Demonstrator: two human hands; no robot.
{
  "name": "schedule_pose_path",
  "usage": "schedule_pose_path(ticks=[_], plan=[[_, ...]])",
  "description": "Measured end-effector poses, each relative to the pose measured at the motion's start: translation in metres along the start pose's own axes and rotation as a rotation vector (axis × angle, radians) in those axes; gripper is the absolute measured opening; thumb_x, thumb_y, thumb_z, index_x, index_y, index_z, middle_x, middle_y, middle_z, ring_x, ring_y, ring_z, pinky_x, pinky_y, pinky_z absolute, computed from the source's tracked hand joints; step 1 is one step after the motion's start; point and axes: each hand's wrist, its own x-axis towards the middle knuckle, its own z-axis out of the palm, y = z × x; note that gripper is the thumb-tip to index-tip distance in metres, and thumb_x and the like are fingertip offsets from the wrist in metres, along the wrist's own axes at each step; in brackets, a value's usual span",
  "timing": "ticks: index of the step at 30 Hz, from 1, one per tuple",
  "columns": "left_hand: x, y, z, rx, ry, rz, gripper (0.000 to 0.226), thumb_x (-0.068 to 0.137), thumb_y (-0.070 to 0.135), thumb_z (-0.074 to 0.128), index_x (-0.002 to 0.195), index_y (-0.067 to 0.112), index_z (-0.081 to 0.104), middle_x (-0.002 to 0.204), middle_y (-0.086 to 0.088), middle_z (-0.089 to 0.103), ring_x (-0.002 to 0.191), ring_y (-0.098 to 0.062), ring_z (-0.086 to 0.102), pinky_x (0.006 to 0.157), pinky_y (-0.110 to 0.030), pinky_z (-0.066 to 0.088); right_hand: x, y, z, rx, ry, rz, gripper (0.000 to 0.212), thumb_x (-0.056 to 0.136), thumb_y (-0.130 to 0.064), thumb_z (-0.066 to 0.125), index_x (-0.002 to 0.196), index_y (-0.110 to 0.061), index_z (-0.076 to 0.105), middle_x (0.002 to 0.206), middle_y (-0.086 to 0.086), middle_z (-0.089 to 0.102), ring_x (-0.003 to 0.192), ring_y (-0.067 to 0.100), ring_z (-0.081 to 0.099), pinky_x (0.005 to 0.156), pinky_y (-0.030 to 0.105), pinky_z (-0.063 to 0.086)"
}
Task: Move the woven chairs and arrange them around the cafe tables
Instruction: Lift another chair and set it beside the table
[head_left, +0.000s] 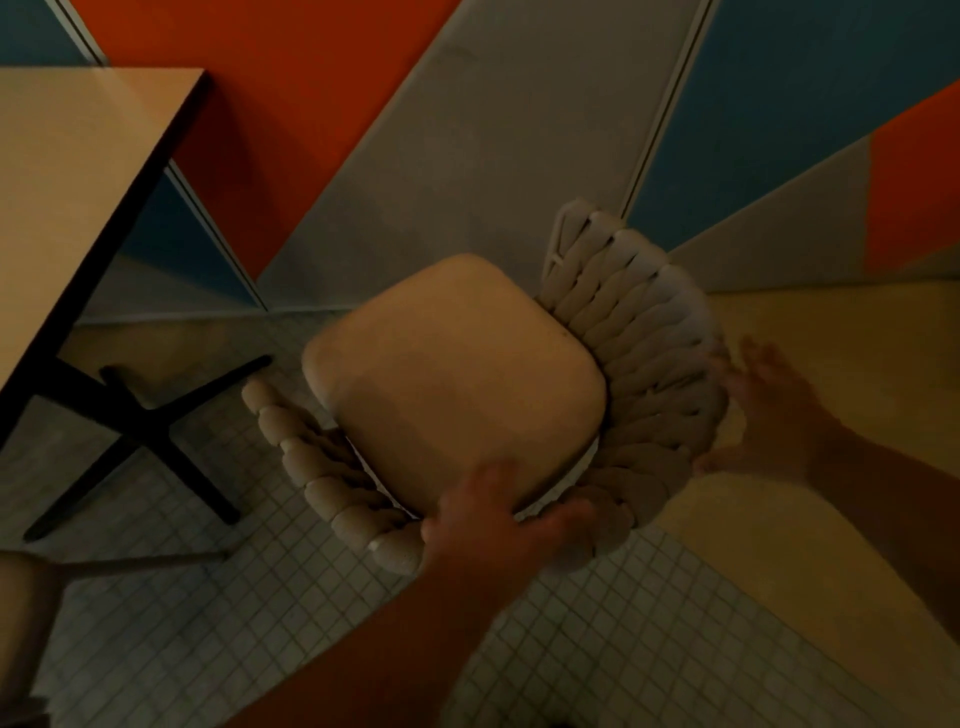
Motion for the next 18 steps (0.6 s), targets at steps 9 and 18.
schedule_pose_path(ticks=[9, 18], plan=[[0.079, -0.125, -0.149, 0.488, 0.345, 0.025, 0.136, 0.048, 0.112, 0.024, 0.165, 0.045, 0.003, 0.176, 0.000, -0.001, 0.160, -0.034, -0.009, 0.123, -0.066, -0.004, -0.046, -0.129, 0.078, 1.848, 0.206, 0.703, 0.165, 0.033, -0.081, 0.091, 0.161, -0.049, -0.008, 0.172, -0.006, 0.022, 0.147, 0.032, 0.043, 0.108, 0.073, 0.039], [0.117, -0.135, -0.174, 0.966, -0.068, 0.277, 0.140, 0.014, 0.117, 0.015, 0.117, 0.043, 0.076, 0.116, 0.014, 0.070, 0.126, -0.016, 0.054, 0.122, -0.046, 0.026, -0.021, -0.150, 0.111, 1.813, 0.289, 0.990, 0.039, 0.089, -0.008, 0.073, 0.127, -0.012, 0.066, 0.119, 0.021, 0.069, 0.092, 0.041, 0.072, 0.067, 0.058, 0.062]])
